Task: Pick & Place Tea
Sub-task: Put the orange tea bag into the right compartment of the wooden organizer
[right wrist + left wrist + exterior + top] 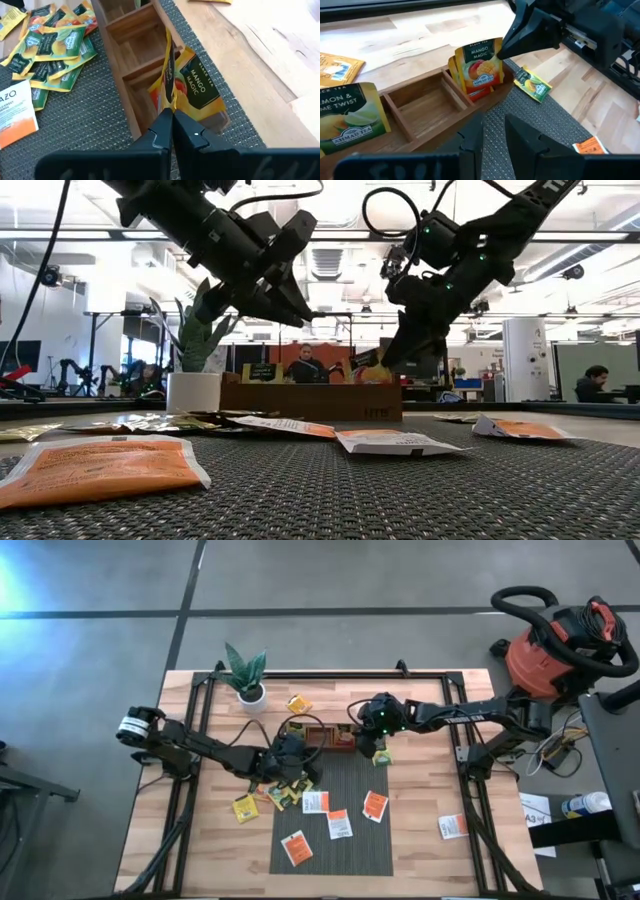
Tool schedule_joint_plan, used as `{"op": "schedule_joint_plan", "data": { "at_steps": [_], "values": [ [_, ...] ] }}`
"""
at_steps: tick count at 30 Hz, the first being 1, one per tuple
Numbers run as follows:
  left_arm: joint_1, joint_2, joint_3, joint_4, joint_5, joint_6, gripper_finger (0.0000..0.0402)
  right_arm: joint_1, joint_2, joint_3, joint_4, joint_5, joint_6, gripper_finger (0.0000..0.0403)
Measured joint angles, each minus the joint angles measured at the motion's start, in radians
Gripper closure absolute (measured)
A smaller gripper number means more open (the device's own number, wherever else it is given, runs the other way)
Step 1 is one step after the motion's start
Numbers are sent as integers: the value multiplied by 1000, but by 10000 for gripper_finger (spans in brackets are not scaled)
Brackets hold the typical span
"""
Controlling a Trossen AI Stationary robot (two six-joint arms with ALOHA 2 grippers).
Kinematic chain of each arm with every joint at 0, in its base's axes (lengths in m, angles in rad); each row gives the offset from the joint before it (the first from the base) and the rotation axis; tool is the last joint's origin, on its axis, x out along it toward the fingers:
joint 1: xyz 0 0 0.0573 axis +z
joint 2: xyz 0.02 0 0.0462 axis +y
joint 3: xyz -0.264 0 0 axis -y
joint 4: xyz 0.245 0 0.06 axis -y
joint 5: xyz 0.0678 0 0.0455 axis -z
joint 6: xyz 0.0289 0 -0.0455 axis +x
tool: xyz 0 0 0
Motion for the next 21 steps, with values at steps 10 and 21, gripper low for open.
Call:
{"op": "schedule_joint_plan", "data": {
  "at_steps": [10,21],
  "values": [
    [2,0,-13,0,0,-20,326,19,35,2,-6,-27,-11,352],
    [0,-14,-13,-9,2,-11,326,36,-22,76,-187,-11,15,287]
  ]
}}
